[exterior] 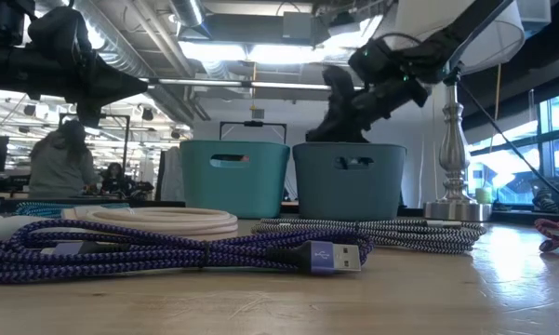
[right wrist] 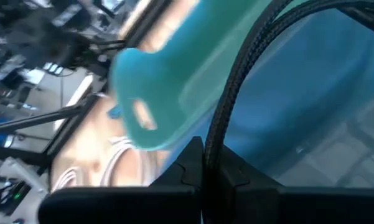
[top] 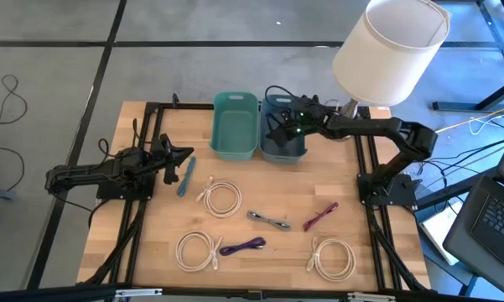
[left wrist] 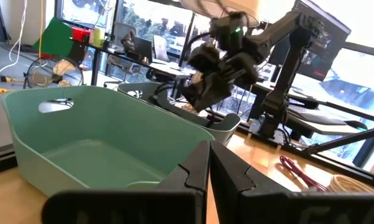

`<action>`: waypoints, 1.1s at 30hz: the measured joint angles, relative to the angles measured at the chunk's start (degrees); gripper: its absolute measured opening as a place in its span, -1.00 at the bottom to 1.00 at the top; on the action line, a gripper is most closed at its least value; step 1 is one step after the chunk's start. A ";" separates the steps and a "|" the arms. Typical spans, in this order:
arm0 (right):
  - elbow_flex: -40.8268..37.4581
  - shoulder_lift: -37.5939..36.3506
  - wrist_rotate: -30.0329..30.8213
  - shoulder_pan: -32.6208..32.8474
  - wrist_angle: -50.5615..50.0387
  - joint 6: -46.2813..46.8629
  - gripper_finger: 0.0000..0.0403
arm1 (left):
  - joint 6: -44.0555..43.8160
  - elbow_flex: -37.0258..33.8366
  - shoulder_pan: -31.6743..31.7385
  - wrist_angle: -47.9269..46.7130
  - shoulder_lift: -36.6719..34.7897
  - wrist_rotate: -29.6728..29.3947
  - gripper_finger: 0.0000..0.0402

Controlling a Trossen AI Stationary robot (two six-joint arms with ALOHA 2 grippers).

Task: Pick & Place USB Port
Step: Put the black HDMI into the blue bin, then put the bottom right white HDMI into the blue bin

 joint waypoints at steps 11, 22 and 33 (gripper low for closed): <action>-0.01 5.77 -0.15 -0.13 0.36 -0.20 -0.97 | 0.07 0.00 0.01 0.00 0.00 -0.24 -0.97; -0.01 5.75 0.50 -0.58 -0.04 -4.08 -0.66 | -0.02 0.00 0.00 0.00 0.00 -0.07 -0.97; -0.01 2.98 0.70 -2.75 -0.45 -5.81 -0.03 | -0.55 0.00 0.00 0.01 0.00 0.09 -0.97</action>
